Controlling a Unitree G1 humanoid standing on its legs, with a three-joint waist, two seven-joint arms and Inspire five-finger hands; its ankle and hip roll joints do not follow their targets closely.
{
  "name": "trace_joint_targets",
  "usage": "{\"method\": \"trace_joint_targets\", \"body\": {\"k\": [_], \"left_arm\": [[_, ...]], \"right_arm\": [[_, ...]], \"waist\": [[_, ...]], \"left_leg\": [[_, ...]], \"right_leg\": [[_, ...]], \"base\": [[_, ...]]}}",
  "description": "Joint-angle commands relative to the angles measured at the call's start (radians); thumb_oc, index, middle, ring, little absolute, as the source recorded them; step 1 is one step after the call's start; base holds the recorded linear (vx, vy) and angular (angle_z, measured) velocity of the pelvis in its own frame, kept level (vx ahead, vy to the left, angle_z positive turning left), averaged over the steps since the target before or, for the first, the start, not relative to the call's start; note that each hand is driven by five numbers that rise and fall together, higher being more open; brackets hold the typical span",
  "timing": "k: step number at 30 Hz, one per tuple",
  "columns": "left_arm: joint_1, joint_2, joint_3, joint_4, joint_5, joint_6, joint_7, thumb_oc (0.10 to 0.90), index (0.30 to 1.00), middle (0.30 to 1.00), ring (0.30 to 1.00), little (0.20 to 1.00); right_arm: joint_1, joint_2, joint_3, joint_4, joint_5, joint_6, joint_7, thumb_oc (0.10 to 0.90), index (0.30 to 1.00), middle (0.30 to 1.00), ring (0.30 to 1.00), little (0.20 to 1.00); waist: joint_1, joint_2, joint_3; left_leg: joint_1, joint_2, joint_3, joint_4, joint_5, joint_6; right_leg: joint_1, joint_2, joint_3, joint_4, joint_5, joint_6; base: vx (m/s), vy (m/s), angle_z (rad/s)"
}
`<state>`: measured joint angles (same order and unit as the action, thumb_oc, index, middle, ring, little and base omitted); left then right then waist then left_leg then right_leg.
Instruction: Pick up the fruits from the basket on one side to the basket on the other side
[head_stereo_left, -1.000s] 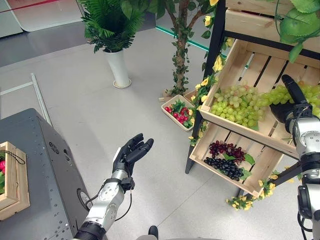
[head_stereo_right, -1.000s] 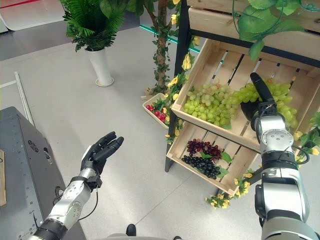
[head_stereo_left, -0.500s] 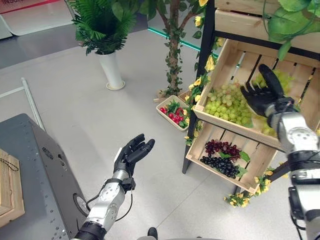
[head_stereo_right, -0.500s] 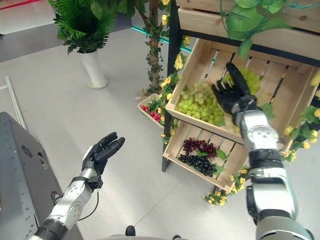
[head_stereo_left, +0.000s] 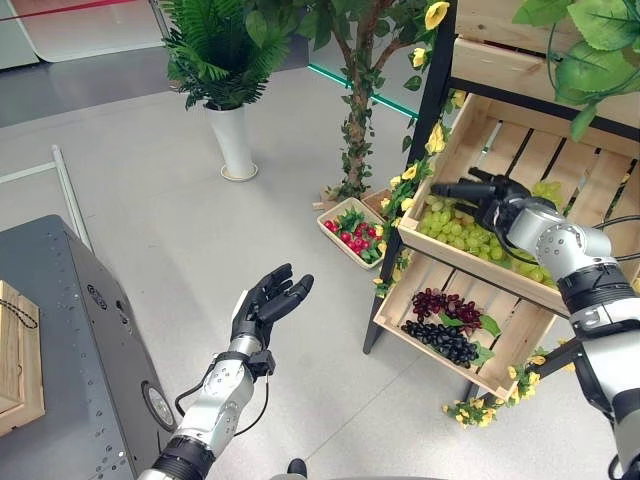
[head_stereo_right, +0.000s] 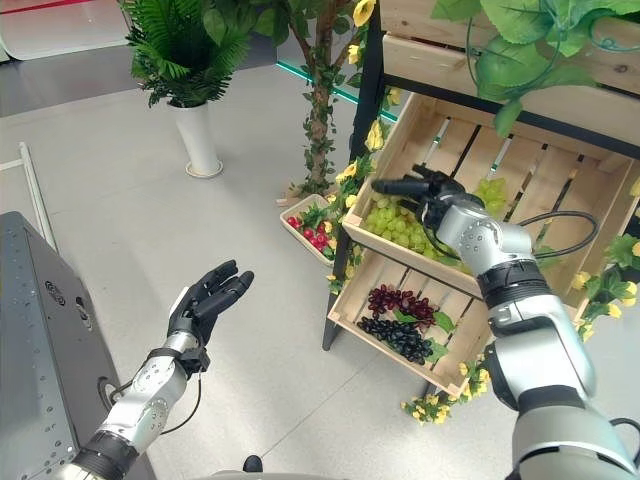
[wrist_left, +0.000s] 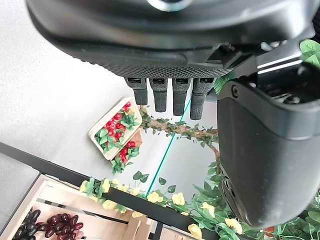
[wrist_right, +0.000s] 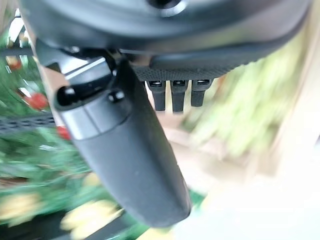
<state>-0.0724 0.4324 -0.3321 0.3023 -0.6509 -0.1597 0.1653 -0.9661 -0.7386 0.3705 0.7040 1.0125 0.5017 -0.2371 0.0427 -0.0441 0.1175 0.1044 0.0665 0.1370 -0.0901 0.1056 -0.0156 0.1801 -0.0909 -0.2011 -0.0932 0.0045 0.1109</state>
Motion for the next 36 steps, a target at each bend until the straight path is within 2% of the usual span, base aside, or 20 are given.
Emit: {"method": "trace_joint_targets", "body": {"k": [1,5,8,9,10,13,14,16,17,19,20,23,27,30,34,36], "left_arm": [[-0.148,0.021,-0.001,-0.019,0.028,-0.104,-0.013,0.8,0.9,0.9,0.9,0.9],[-0.145,0.016,0.011,-0.026,0.038,-0.098,-0.019,0.8,0.9,0.9,0.9,0.9],[-0.137,0.014,0.018,-0.035,0.046,-0.095,-0.015,0.8,0.9,0.9,0.9,0.9],[-0.13,0.017,0.026,-0.039,0.038,-0.094,-0.015,0.8,0.9,0.9,0.9,0.9],[-0.129,0.017,0.027,-0.039,0.037,-0.093,-0.016,0.8,0.9,0.9,0.9,0.9],[-0.117,0.014,0.036,-0.04,0.044,-0.094,-0.011,0.8,0.9,0.9,0.9,0.9],[-0.11,0.009,0.041,-0.037,0.049,-0.099,-0.007,0.8,0.9,0.9,0.9,0.9],[-0.106,0.005,0.046,-0.038,0.052,-0.097,-0.003,0.8,0.9,0.9,0.9,0.9],[-0.1,-0.006,0.055,-0.044,0.061,-0.093,0.004,0.8,0.9,0.9,0.9,0.9],[-0.098,-0.01,0.059,-0.045,0.065,-0.092,0.009,0.8,0.9,0.9,0.9,0.9],[-0.1,-0.021,0.063,-0.042,0.074,-0.095,0.017,0.8,0.9,0.9,0.9,0.9],[-0.105,-0.033,0.072,-0.052,0.09,-0.085,0.037,0.8,0.9,0.9,0.9,0.9],[-0.102,-0.046,0.086,-0.057,0.12,-0.082,0.07,0.8,0.9,0.9,0.9,0.9],[-0.083,-0.054,0.099,-0.071,0.131,-0.075,0.075,0.8,0.9,0.9,0.9,0.9],[-0.046,-0.063,0.115,-0.082,0.146,-0.084,0.094,0.8,0.9,0.9,0.9,0.9],[-0.037,-0.066,0.121,-0.082,0.14,-0.086,0.111,0.8,0.9,0.9,0.9,0.9]], "right_arm": [[-0.245,-0.132,0.046,0.022,-0.092,-0.065,0.073,0.8,0.9,0.9,0.9,0.9],[-0.244,-0.136,0.076,0.002,-0.167,-0.048,0.149,0.8,0.9,0.9,0.9,0.9],[-0.224,-0.143,0.087,-0.036,-0.237,-0.077,0.176,0.8,0.9,0.9,0.9,0.9],[-0.196,-0.152,0.08,-0.085,-0.297,-0.126,0.167,0.8,0.9,0.9,0.9,0.9],[-0.191,-0.153,0.077,-0.091,-0.308,-0.134,0.166,0.8,0.9,0.9,0.9,0.9],[-0.142,-0.165,0.051,-0.187,-0.376,-0.214,0.129,0.8,0.9,0.9,0.9,0.9],[-0.085,-0.159,0.012,-0.28,-0.426,-0.247,0.092,0.8,0.9,0.9,0.9,0.9],[-0.024,-0.144,-0.022,-0.356,-0.476,-0.276,0.073,0.8,0.9,0.9,0.9,0.9],[0.072,-0.11,-0.064,-0.481,-0.547,-0.29,0.033,0.8,0.9,0.9,0.9,0.9],[0.143,-0.081,-0.091,-0.547,-0.592,-0.306,0.029,0.8,0.9,0.9,0.9,0.9],[0.227,-0.045,-0.106,-0.636,-0.647,-0.313,0.028,0.8,0.9,0.9,0.9,0.9],[0.32,-0.02,-0.123,-0.746,-0.699,-0.329,0.025,0.8,0.9,0.9,0.9,0.9],[0.446,0.031,-0.174,-0.857,-0.792,-0.403,0.001,0.8,0.9,0.9,0.9,0.9],[0.548,0.066,-0.205,-0.913,-0.811,-0.441,0.006,0.8,0.9,0.9,0.9,0.9],[0.715,0.13,-0.216,-0.965,-0.842,-0.541,0.012,0.8,0.9,0.9,0.9,0.9],[0.751,0.149,-0.212,-0.972,-0.853,-0.595,0.009,0.8,0.9,0.9,0.9,0.9]], "waist": [[0.005,-0.042,-0.056],[0.007,-0.043,-0.053],[0.006,-0.043,-0.052],[0.004,-0.041,-0.05],[0.004,-0.041,-0.05],[-0.001,-0.038,-0.05],[-0.008,-0.034,-0.048],[-0.012,-0.031,-0.046],[-0.02,-0.024,-0.041],[-0.026,-0.021,-0.038],[-0.035,-0.016,-0.032],[-0.045,-0.012,-0.024],[-0.061,-0.006,-0.017],[-0.068,-0.002,-0.015],[-0.083,0.006,-0.011],[-0.087,0.009,-0.01]], "left_leg": [[0.072,0.003,0.015,0.003,-0.156,-0.028],[0.07,0.002,0.015,0.003,-0.155,-0.027],[0.069,0.002,0.015,0.003,-0.155,-0.026],[0.07,0.003,0.018,0.003,-0.155,-0.025],[0.07,0.003,0.018,0.003,-0.156,-0.025],[0.07,0.004,0.02,0.003,-0.157,-0.023],[0.07,0.004,0.022,0.003,-0.158,-0.022],[0.07,0.003,0.023,0.003,-0.158,-0.02],[0.07,0.003,0.024,0.003,-0.161,-0.017],[0.071,0.003,0.026,0.003,-0.162,-0.014],[0.071,0.003,0.03,0.003,-0.164,-0.011],[0.074,0.004,0.039,0.003,-0.167,-0.008],[0.08,0.004,0.05,0.003,-0.174,-0.006],[0.082,0.004,0.057,0.003,-0.176,-0.005],[0.086,0.005,0.073,0.003,-0.179,0.0],[0.089,0.006,0.077,0.003,-0.18,0.001]], "right_leg": [[0.024,0.0,-0.038,0.006,-0.023,-0.051],[0.023,-0.001,-0.039,0.006,-0.024,-0.052],[0.023,-0.001,-0.04,0.006,-0.024,-0.052],[0.023,-0.002,-0.04,0.006,-0.024,-0.051],[0.023,-0.002,-0.04,0.006,-0.024,-0.051],[0.022,-0.002,-0.037,0.006,-0.026,-0.05],[0.021,-0.001,-0.034,0.006,-0.027,-0.049],[0.02,-0.001,-0.03,0.006,-0.028,-0.048],[0.018,-0.002,-0.025,0.006,-0.029,-0.048],[0.017,-0.002,-0.02,0.006,-0.029,-0.048],[0.014,-0.002,-0.012,0.006,-0.028,-0.047],[0.014,-0.002,-0.003,0.006,-0.028,-0.045],[0.015,0.0,0.008,0.006,-0.029,-0.041],[0.013,0.001,0.013,0.006,-0.029,-0.038],[0.009,0.001,0.025,0.006,-0.027,-0.033],[0.009,0.001,0.027,0.006,-0.028,-0.031]], "base": [[-0.01,-0.004,-0.04],[0.0,-0.001,-0.01],[0.0,0.0,0.0],[0.0,0.0,0.0],[0.0,0.0,0.0],[0.0,0.0,0.0],[0.0,0.0,0.0],[0.0,0.0,0.0],[0.0,0.0,0.0],[0.0,0.0,0.0],[0.0,0.0,0.0],[-0.01,-0.003,-0.03],[0.0,-0.006,-0.09],[0.0,-0.006,-0.1],[-0.01,-0.01,-0.07],[-0.01,-0.014,-0.21]]}}
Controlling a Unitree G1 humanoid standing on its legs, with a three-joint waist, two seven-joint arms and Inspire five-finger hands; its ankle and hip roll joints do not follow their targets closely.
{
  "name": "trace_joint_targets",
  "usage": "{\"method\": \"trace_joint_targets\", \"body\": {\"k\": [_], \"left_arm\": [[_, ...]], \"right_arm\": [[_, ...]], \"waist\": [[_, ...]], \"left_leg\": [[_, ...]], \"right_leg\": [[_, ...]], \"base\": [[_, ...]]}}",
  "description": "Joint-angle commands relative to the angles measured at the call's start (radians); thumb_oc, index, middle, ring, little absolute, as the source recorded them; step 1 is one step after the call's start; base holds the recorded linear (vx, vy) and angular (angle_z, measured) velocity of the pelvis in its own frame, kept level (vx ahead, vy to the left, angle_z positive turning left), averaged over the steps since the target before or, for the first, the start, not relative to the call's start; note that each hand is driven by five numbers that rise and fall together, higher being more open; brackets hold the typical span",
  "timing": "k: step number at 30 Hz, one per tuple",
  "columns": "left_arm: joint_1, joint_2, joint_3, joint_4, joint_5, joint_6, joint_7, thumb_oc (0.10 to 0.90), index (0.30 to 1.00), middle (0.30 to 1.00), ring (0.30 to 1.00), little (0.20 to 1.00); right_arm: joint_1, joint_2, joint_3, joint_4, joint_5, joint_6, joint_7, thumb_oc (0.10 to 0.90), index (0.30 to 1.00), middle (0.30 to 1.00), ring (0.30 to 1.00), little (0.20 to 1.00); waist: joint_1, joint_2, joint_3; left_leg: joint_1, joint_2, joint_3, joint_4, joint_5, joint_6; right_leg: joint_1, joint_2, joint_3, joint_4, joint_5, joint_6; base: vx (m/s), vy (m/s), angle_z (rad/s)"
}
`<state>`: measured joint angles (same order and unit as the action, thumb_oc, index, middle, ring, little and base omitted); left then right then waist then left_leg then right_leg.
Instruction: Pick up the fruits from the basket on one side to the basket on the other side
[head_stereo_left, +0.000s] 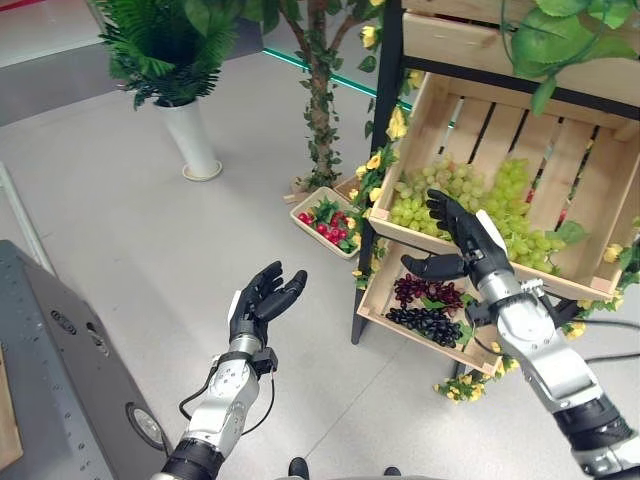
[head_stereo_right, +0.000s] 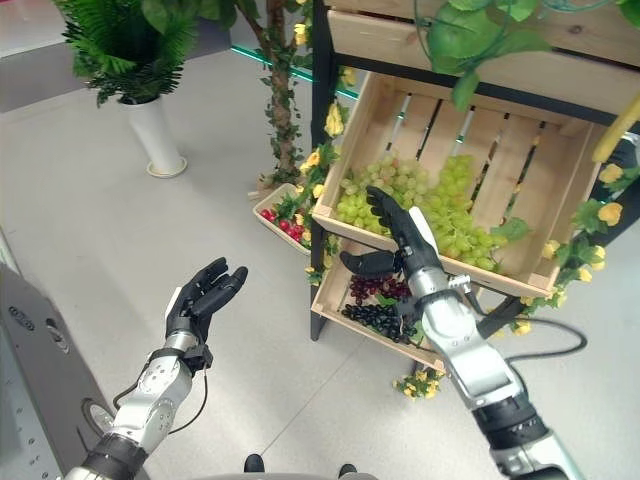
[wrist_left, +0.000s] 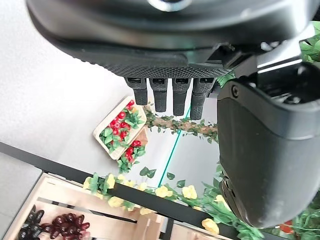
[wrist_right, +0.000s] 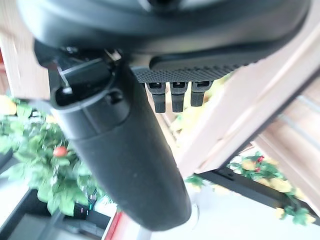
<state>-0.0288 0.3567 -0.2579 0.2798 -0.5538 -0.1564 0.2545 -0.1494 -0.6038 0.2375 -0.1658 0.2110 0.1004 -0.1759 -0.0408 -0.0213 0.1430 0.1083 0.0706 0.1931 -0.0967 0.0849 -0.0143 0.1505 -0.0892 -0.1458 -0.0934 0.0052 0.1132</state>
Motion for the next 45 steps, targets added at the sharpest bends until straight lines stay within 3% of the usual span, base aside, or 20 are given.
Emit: {"method": "trace_joint_targets", "body": {"k": [1,5,8,9,10,12,17,21,25,26,32,40,43,44,45], "left_arm": [[-0.074,0.006,0.05,-0.055,0.041,-0.097,0.037,0.8,0.9,0.9,0.9,0.9],[-0.05,-0.009,0.057,-0.033,0.054,-0.121,0.085,0.8,0.9,0.9,0.9,0.9],[-0.03,-0.024,0.053,-0.006,0.059,-0.142,0.114,0.8,0.9,0.9,0.9,0.9],[-0.03,-0.024,0.054,-0.006,0.059,-0.143,0.114,0.8,0.9,0.9,0.9,0.9],[-0.02,-0.028,0.049,0.016,0.068,-0.166,0.12,0.8,0.9,0.9,0.9,0.9],[-0.015,-0.036,0.036,0.059,0.073,-0.204,0.125,0.8,0.9,0.9,0.9,0.9],[-0.024,-0.048,-0.003,0.181,0.146,-0.282,0.149,0.8,0.9,0.9,0.9,0.9],[-0.025,-0.05,-0.032,0.292,0.244,-0.356,0.172,0.8,0.9,0.9,0.9,0.9],[-0.029,-0.036,-0.058,0.349,0.361,-0.381,0.231,0.8,0.9,0.9,0.9,0.9],[-0.035,-0.028,-0.069,0.378,0.445,-0.389,0.28,0.8,0.9,0.9,0.9,0.9],[-0.027,-0.006,-0.069,0.414,0.631,-0.401,0.449,0.8,0.9,0.9,0.9,0.9],[0.01,0.006,-0.051,0.399,0.635,-0.433,0.456,0.8,0.9,0.9,0.9,0.9],[0.064,0.004,-0.012,0.377,0.608,-0.46,0.445,0.8,0.9,0.9,0.9,0.9],[0.075,0.003,-0.002,0.36,0.596,-0.466,0.427,0.8,0.9,0.9,0.9,0.9],[0.076,0.004,0.0,0.35,0.591,-0.465,0.418,0.8,0.9,0.9,0.9,0.9]], "right_arm": [[-0.036,0.032,-0.07,-0.117,-0.07,-0.242,-0.061,0.8,0.9,0.9,0.9,0.9],[0.04,0.091,-0.036,-0.151,-0.12,-0.392,-0.073,0.8,0.9,0.9,0.9,0.9],[0.081,0.125,0.02,-0.141,-0.164,-0.48,-0.067,0.8,0.9,0.9,0.9,0.9],[0.08,0.125,0.021,-0.14,-0.164,-0.481,-0.068,0.8,0.9,0.9,0.9,0.9],[0.092,0.137,0.049,-0.122,-0.211,-0.548,-0.081,0.8,0.9,0.9,0.9,0.9],[0.09,0.138,0.087,-0.1,-0.258,-0.613,-0.079,0.8,0.9,0.9,0.9,0.9],[0.067,0.123,0.174,-0.007,-0.399,-0.707,-0.159,0.8,0.9,0.9,0.9,0.9],[0.045,0.084,0.229,0.078,-0.604,-0.767,-0.315,0.8,0.9,0.9,0.9,0.9],[0.025,0.058,0.271,0.138,-0.687,-0.766,-0.367,0.8,0.9,0.9,0.9,0.9],[0.013,0.048,0.295,0.174,-0.696,-0.758,-0.373,0.8,0.9,0.9,0.9,0.9],[0.013,0.057,0.342,0.3,-0.642,-0.735,-0.391,0.8,0.9,0.9,0.9,0.9],[0.011,0.092,0.333,0.38,-0.518,-0.713,-0.308,0.8,0.9,0.9,0.9,0.9],[0.026,0.08,0.319,0.371,-0.473,-0.68,-0.22,0.8,0.9,0.9,0.9,0.9],[0.024,0.069,0.316,0.366,-0.465,-0.661,-0.208,0.8,0.9,0.9,0.9,0.9],[0.02,0.064,0.313,0.365,-0.46,-0.649,-0.204,0.8,0.9,0.9,0.9,0.9]], "waist": [[-0.007,-0.011,-0.034],[-0.013,-0.002,-0.033],[-0.013,0.003,-0.033],[-0.013,0.003,-0.033],[-0.012,0.005,-0.033],[-0.006,0.007,-0.032],[0.01,0.004,-0.034],[0.029,-0.002,-0.036],[0.044,-0.007,-0.034],[0.051,-0.009,-0.032],[0.081,-0.016,-0.025],[0.114,-0.016,0.026],[0.135,-0.017,0.038],[0.141,-0.016,0.047],[0.141,-0.016,0.051]], "left_leg": [[0.086,0.002,0.024,0.009,-0.16,0.001],[0.088,0.0,0.027,0.009,-0.161,0.003],[0.087,-0.002,0.027,0.009,-0.162,0.006],[0.087,-0.002,0.027,0.009,-0.162,0.006],[0.085,-0.003,0.025,0.009,-0.163,0.007],[0.083,-0.004,0.021,0.009,-0.163,0.008],[0.078,-0.009,0.005,0.009,-0.166,0.008],[0.073,-0.012,-0.012,0.009,-0.168,0.011],[0.066,-0.016,-0.026,0.009,-0.168,0.011],[0.061,-0.018,-0.033,0.009,-0.166,0.011],[0.059,-0.023,-0.06,0.009,-0.165,0.012],[0.014,0.005,-0.124,0.044,-0.127,-0.016],[-0.027,0.034,-0.126,0.024,-0.058,-0.065],[-0.062,0.04,-0.106,0.016,-0.015,-0.078],[-0.079,0.041,-0.087,0.021,-0.006,-0.082]], "right_leg": [[0.038,-0.001,-0.027,0.006,-0.028,-0.033],[0.037,0.0,-0.021,0.006,-0.029,-0.03],[0.035,-0.002,-0.02,0.006,-0.03,-0.028],[0.035,-0.002,-0.02,0.006,-0.03,-0.028],[0.034,-0.002,-0.022,0.006,-0.03,-0.028],[0.033,-0.002,-0.026,0.006,-0.031,-0.029],[0.037,-0.003,-0.041,0.006,-0.037,-0.028],[0.039,-0.003,-0.061,0.007,-0.04,-0.028],[0.038,-0.002,-0.071,0.009,-0.043,-0.027],[0.036,-0.002,-0.077,0.011,-0.045,-0.028],[0.038,-0.001,-0.107,0.032,-0.061,-0.033],[-0.004,0.027,-0.139,0.155,-0.138,-0.09],[0.013,0.045,-0.169,0.119,-0.129,-0.111],[0.018,0.054,-0.179,0.097,-0.118,-0.113],[0.019,0.057,-0.187,0.088,-0.114,-0.113]], "base": [[0.0,-0.016,-0.16],[0.0,-0.003,-0.02],[0.0,0.0,0.0],[0.0,0.0,0.0],[0.0,0.0,0.0],[-0.02,-0.035,0.0],[0.0,-0.046,0.01],[0.0,-0.067,0.06],[-0.01,-0.068,0.12],[-0.03,-0.057,0.18],[-0.01,-0.081,0.14],[-0.05,-0.201,0.23],[-0.06,-0.214,0.29],[-0.16,-0.16,0.34],[-0.17,-0.16,0.38]]}}
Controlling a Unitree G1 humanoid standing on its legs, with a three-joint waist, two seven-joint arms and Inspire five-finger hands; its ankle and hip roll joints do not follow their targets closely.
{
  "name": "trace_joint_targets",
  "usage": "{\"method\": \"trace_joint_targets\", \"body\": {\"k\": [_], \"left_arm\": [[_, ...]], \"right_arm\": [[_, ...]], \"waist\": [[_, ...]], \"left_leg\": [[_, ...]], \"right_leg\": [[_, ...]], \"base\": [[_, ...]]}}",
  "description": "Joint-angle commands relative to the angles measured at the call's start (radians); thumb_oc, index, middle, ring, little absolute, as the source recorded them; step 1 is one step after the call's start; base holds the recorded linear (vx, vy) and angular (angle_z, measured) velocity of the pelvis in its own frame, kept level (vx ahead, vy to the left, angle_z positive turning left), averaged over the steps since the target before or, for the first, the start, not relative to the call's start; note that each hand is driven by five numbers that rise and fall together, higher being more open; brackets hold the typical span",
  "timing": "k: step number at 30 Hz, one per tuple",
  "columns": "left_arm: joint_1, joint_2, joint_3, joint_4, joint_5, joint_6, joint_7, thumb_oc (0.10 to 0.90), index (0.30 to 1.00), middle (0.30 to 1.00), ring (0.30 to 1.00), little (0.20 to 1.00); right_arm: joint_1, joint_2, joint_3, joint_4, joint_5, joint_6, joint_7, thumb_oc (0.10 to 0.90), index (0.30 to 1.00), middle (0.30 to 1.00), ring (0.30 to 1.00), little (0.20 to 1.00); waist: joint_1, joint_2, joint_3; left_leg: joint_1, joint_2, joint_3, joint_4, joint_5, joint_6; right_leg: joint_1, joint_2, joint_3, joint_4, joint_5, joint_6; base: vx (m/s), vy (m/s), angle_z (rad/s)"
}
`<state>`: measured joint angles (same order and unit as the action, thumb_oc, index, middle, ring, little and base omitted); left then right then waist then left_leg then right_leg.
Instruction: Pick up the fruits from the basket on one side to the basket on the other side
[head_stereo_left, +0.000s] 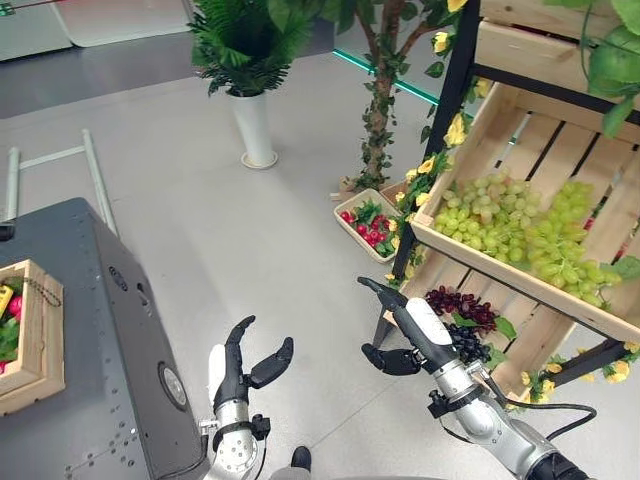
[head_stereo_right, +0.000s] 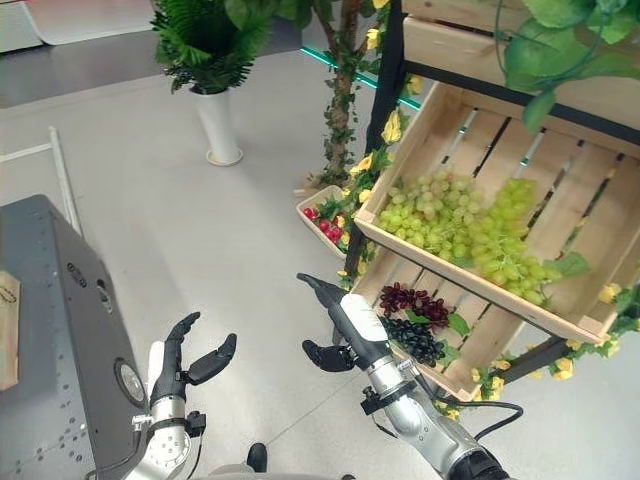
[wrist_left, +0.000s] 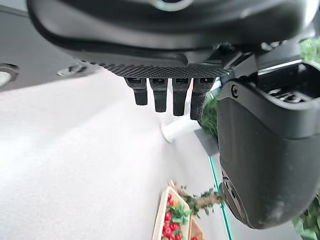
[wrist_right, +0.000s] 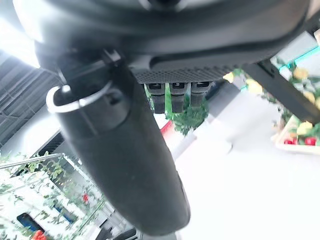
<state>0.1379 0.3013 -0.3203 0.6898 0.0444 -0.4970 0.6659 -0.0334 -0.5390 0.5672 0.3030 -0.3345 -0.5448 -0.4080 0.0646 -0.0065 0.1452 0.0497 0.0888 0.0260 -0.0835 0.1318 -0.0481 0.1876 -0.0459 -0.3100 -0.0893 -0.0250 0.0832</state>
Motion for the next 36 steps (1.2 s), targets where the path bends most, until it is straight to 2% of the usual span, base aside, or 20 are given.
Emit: {"method": "trace_joint_targets", "body": {"k": [1,2,5,6,8,9,10,14,15,16,17,19,21,22,26,28,30,32,33,36], "left_arm": [[-0.096,0.057,0.066,-0.069,-0.006,-0.125,-0.022,0.8,0.9,0.9,0.9,0.9],[-0.099,0.055,0.066,-0.07,-0.001,-0.126,-0.028,0.8,0.9,0.9,0.9,0.9],[-0.114,0.046,0.039,-0.081,0.036,-0.121,-0.017,0.8,0.9,0.9,0.9,0.9],[-0.113,0.045,0.038,-0.081,0.039,-0.121,-0.015,0.8,0.9,0.9,0.9,0.9],[-0.103,0.043,0.035,-0.078,0.052,-0.127,-0.019,0.8,0.9,0.9,0.9,0.9],[-0.097,0.046,0.033,-0.065,0.055,-0.135,-0.043,0.8,0.9,0.9,0.9,0.9],[-0.11,0.05,0.024,-0.05,0.047,-0.127,-0.054,0.8,0.9,0.9,0.9,0.9],[-0.17,0.057,-0.006,-0.008,0.034,-0.076,-0.079,0.8,0.9,0.9,0.9,0.9],[-0.187,0.056,-0.025,0.025,0.036,-0.055,-0.086,0.8,0.9,0.9,0.9,0.9],[-0.188,0.056,-0.025,0.026,0.036,-0.055,-0.086,0.8,0.9,0.9,0.9,0.9],[-0.193,0.062,-0.033,0.052,0.037,-0.035,-0.117,0.8,0.9,0.9,0.9,0.9],[-0.198,0.071,-0.041,0.075,0.044,-0.02,-0.151,0.8,0.9,0.9,0.9,0.9],[-0.196,0.075,-0.047,0.103,0.047,0.003,-0.181,0.8,0.9,0.9,0.9,0.9],[-0.192,0.065,-0.053,0.156,0.042,0.012,-0.195,0.8,0.9,0.9,0.9,0.9],[-0.207,0.033,-0.076,0.275,-0.001,0.057,-0.194,0.8,0.9,0.9,0.9,0.9],[-0.208,0.014,-0.068,0.335,-0.019,0.075,-0.204,0.8,0.9,0.9,0.9,0.9],[-0.206,-0.019,-0.043,0.419,-0.043,0.117,-0.239,0.8,0.9,0.9,0.9,0.9],[-0.203,-0.046,-0.042,0.464,-0.054,0.142,-0.264,0.8,0.9,0.9,0.9,0.9],[-0.199,-0.069,-0.057,0.484,0.007,0.126,-0.346,0.8,0.9,0.9,0.9,0.9],[-0.188,-0.087,-0.131,0.467,0.047,0.115,-0.398,0.8,0.9,0.9,0.9,0.9]], "right_arm": [[-0.1,-0.009,-0.024,-0.096,0.114,0.025,0.05,0.8,0.9,0.9,0.9,0.9],[-0.101,-0.009,-0.028,-0.092,0.123,0.028,0.057,0.8,0.9,0.9,0.9,0.9],[-0.088,-0.008,-0.046,-0.011,0.153,0.028,0.082,0.8,0.9,0.9,0.9,0.9],[-0.085,-0.006,-0.048,-0.004,0.16,0.03,0.085,0.8,0.9,0.9,0.9,0.9],[-0.059,0.007,-0.066,0.031,0.173,0.025,0.087,0.8,0.9,0.9,0.9,0.9],[-0.008,0.04,-0.092,0.071,0.155,0.029,0.077,0.8,0.9,0.9,0.9,0.9],[0.005,0.055,-0.092,0.085,0.146,0.048,0.07,0.8,0.9,0.9,0.9,0.9],[0.003,0.085,-0.084,0.106,0.186,0.117,0.081,0.8,0.9,0.9,0.9,0.9],[-0.003,0.1,-0.069,0.112,0.176,0.147,0.099,0.8,0.9,0.9,0.9,0.9],[-0.003,0.1,-0.07,0.111,0.176,0.148,0.099,0.8,0.9,0.9,0.9,0.9],[0.0,0.109,-0.062,0.109,0.187,0.18,0.122,0.8,0.9,0.9,0.9,0.9],[0.009,0.115,-0.057,0.123,0.201,0.188,0.115,0.8,0.9,0.9,0.9,0.9],[0.012,0.135,-0.061,0.18,0.227,0.167,0.122,0.8,0.9,0.9,0.9,0.9],[0.002,0.168,-0.064,0.253,0.222,0.156,0.123,0.8,0.9,0.9,0.9,0.9],[-0.013,0.23,-0.059,0.405,0.24,0.178,0.145,0.8,0.9,0.9,0.9,0.9],[-0.027,0.257,-0.062,0.522,0.249,0.167,0.141,0.8,0.9,0.9,0.9,0.9],[-0.053,0.285,-0.075,0.646,0.286,0.213,0.166,0.8,0.9,0.9,0.9,0.9],[-0.066,0.299,-0.094,0.739,0.369,0.243,0.201,0.8,0.9,0.9,0.9,0.9],[-0.067,0.323,-0.144,0.802,0.446,0.274,0.232,0.8,0.9,0.9,0.9,0.9],[-0.049,0.334,-0.176,0.825,0.463,0.319,0.24,0.8,0.9,0.9,0.9,0.9]], "waist": [[0.031,-0.04,0.055],[0.027,-0.044,0.055],[0.009,-0.07,0.041],[0.007,-0.068,0.038],[-0.007,-0.054,0.023],[-0.042,-0.022,0.001],[-0.057,-0.012,-0.001],[-0.061,-0.018,0.012],[-0.068,-0.015,0.029],[-0.069,-0.015,0.028],[-0.08,-0.003,0.046],[-0.09,-0.005,0.055],[-0.084,-0.002,0.057],[-0.076,-0.002,0.053],[-0.079,-0.006,0.033],[-0.066,-0.018,0.019],[-0.047,-0.032,0.001],[-0.037,-0.039,-0.013],[-0.033,-0.041,-0.022],[-0.047,-0.029,-0.026]], "left_leg": [[-0.029,0.03,0.158,0.087,-0.094,-0.05],[-0.032,0.028,0.182,0.128,-0.114,-0.044],[-0.02,-0.028,0.29,0.401,-0.29,0.021],[-0.017,-0.031,0.291,0.409,-0.299,0.023],[0.03,-0.052,0.3,0.373,-0.305,0.021],[0.141,-0.073,0.316,0.157,-0.297,0.021],[0.167,-0.085,0.302,0.066,-0.291,0.029],[0.153,-0.11,0.246,0.001,-0.275,0.047],[0.143,-0.113,0.229,-0.004,-0.269,0.062],[0.142,-0.114,0.229,-0.004,-0.27,0.064],[0.138,-0.114,0.21,-0.004,-0.27,0.081],[0.136,-0.114,0.191,-0.004,-0.267,0.087],[0.133,-0.107,0.175,-0.001,-0.263,0.095],[0.124,-0.098,0.147,0.017,-0.267,0.1],[0.103,-0.084,0.088,0.037,-0.257,0.105],[0.104,-0.075,0.097,0.037,-0.252,0.092],[0.105,-0.061,0.119,0.031,-0.243,0.074],[0.106,-0.045,0.125,0.022,-0.229,0.059],[0.106,-0.039,0.118,0.029,-0.224,0.051],[0.106,-0.028,0.115,0.043,-0.223,0.044]], "right_leg": [[-0.015,0.009,-0.046,0.076,-0.087,-0.078],[-0.017,0.004,-0.057,0.074,-0.083,-0.077],[-0.038,-0.019,-0.123,0.06,-0.047,-0.069],[-0.04,-0.017,-0.126,0.062,-0.047,-0.068],[-0.056,-0.007,-0.145,0.081,-0.05,-0.061],[-0.085,0.01,-0.167,0.109,-0.046,-0.042],[-0.111,0.01,-0.165,0.117,-0.03,-0.026],[-0.162,0.003,-0.161,0.146,0.007,0.011],[-0.226,-0.026,-0.15,0.279,0.046,0.04],[-0.231,-0.029,-0.149,0.287,0.044,0.042],[-0.301,-0.07,-0.096,0.468,0.068,0.061],[-0.322,-0.069,-0.035,0.505,0.056,0.061],[-0.298,-0.112,-0.003,0.522,0.057,0.056],[-0.254,-0.131,0.041,0.469,0.054,0.049],[-0.164,-0.119,0.136,0.275,0.038,0.029],[-0.106,-0.09,0.122,0.156,0.003,0.031],[-0.067,-0.078,0.106,0.062,0.006,0.031],[-0.051,-0.064,0.11,0.041,0.004,0.017],[-0.036,-0.053,0.107,0.043,-0.008,0.002],[-0.029,-0.042,0.113,0.054,-0.027,-0.015]], "base": [[-0.12,-0.112,0.38],[-0.16,-0.119,0.71],[-0.15,-0.029,0.82],[-0.1,0.05,0.5],[-0.09,0.129,0.62],[-0.15,0.229,0.93],[-0.16,0.234,1.14],[-0.2,0.107,0.88],[-0.17,0.13,0.19],[-0.24,0.217,0.11],[-0.14,0.112,-0.03],[-0.16,0.02,0.04],[-0.1,-0.09,0.47],[-0.04,-0.121,0.4],[-0.04,-0.226,0.37],[0.02,-0.298,0.41],[-0.01,-0.307,0.23],[-0.02,-0.262,0.04],[0.01,-0.236,0.06],[-0.01,-0.132,0.15]]}}
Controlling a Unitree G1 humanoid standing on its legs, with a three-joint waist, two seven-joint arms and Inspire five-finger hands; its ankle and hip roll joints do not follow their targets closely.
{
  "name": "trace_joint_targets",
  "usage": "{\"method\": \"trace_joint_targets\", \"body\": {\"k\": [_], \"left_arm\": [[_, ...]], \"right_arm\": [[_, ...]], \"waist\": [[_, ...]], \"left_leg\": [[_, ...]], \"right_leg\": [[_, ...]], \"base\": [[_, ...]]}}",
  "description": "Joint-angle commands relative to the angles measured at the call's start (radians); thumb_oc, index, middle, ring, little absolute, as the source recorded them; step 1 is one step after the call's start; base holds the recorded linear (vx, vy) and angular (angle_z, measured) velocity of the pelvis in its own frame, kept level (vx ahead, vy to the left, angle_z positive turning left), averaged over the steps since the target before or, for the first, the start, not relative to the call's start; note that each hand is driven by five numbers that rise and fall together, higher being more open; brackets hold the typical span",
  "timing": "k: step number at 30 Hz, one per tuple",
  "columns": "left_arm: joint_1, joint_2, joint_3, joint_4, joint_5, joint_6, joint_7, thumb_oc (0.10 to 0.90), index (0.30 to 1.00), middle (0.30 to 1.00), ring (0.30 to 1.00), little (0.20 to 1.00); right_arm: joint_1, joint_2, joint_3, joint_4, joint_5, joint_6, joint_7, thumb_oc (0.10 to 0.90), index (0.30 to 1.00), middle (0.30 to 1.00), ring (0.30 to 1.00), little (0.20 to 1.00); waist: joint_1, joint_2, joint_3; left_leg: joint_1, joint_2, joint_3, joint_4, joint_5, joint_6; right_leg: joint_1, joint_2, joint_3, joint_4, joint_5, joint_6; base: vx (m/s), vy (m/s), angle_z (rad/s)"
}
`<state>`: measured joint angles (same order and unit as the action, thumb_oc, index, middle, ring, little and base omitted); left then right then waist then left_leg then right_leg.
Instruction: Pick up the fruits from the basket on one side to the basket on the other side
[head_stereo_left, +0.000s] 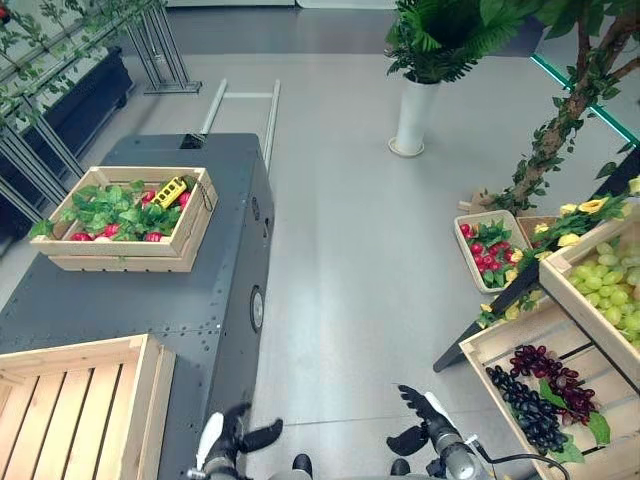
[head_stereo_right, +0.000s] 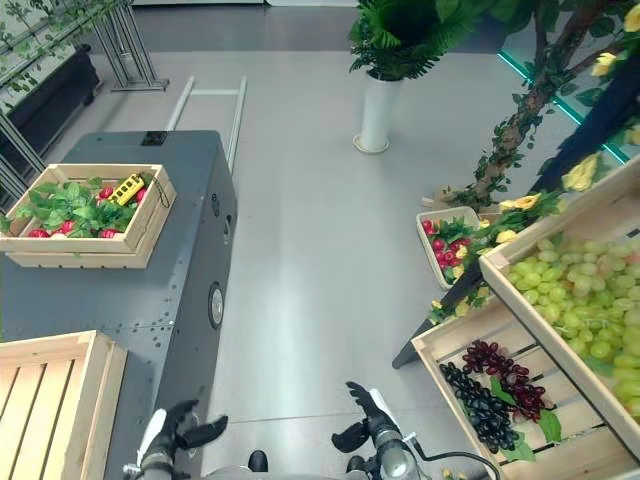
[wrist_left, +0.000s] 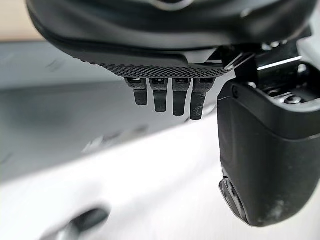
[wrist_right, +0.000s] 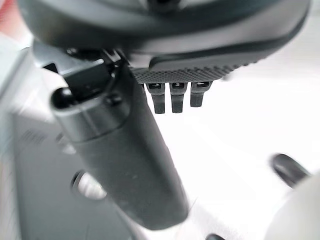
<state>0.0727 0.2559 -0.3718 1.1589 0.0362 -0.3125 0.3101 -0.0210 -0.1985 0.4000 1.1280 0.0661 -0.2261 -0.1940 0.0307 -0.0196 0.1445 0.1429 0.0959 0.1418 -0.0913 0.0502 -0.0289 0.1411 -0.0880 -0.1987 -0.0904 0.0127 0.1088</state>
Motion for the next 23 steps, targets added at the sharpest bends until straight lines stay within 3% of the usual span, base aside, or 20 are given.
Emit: {"method": "trace_joint_targets", "body": {"k": [1,5,11,14,23], "left_arm": [[-0.123,-0.041,-0.083,-0.006,0.044,-0.066,-0.05,0.8,0.9,0.9,0.9,0.9],[-0.146,-0.032,-0.102,-0.026,-0.014,-0.069,-0.109,0.8,0.9,0.9,0.9,0.9],[-0.15,-0.043,-0.128,-0.03,-0.039,-0.066,-0.13,0.8,0.9,0.9,0.9,0.9],[-0.133,-0.045,-0.106,-0.022,-0.047,-0.041,-0.111,0.8,0.9,0.9,0.9,0.9],[-0.124,-0.048,-0.089,-0.008,-0.038,-0.058,-0.104,0.8,0.9,0.9,0.9,0.9]], "right_arm": [[-0.059,-0.006,-0.012,0.002,0.055,0.006,0.028,0.8,0.9,0.9,0.9,0.9],[-0.071,-0.014,0.002,0.016,-0.02,0.033,0.014,0.8,0.9,0.9,0.9,0.9],[-0.089,-0.019,0.027,0.023,-0.031,0.04,0.036,0.8,0.9,0.9,0.9,0.9],[-0.077,-0.013,0.025,0.029,-0.029,0.045,0.023,0.8,0.9,0.9,0.9,0.9],[-0.07,0.001,0.013,0.053,-0.02,0.03,0.012,0.8,0.9,0.9,0.9,0.9]], "waist": [[-0.015,-0.014,-0.025],[-0.024,0.008,-0.021],[-0.021,0.022,-0.027],[-0.02,0.023,-0.036],[-0.012,0.017,-0.039]], "left_leg": [[0.013,-0.034,-0.001,0.052,-0.141,0.024],[0.012,-0.029,-0.011,0.062,-0.137,0.019],[0.02,-0.028,-0.027,0.049,-0.129,0.011],[0.034,-0.031,-0.031,0.029,-0.125,0.012],[0.041,-0.037,-0.035,0.01,-0.12,0.019]], "right_leg": [[0.018,0.001,0.001,0.056,-0.068,-0.041],[0.026,0.004,-0.009,0.066,-0.088,-0.055],[0.041,0.005,-0.022,0.058,-0.093,-0.058],[0.054,0.007,-0.025,0.045,-0.092,-0.056],[0.056,0.009,-0.027,0.04,-0.089,-0.055]], "base": [[-0.02,-0.046,0.04],[-0.03,-0.043,-0.04],[0.0,-0.011,0.06],[0.02,-0.001,0.05],[0.0,0.007,0.05]]}}
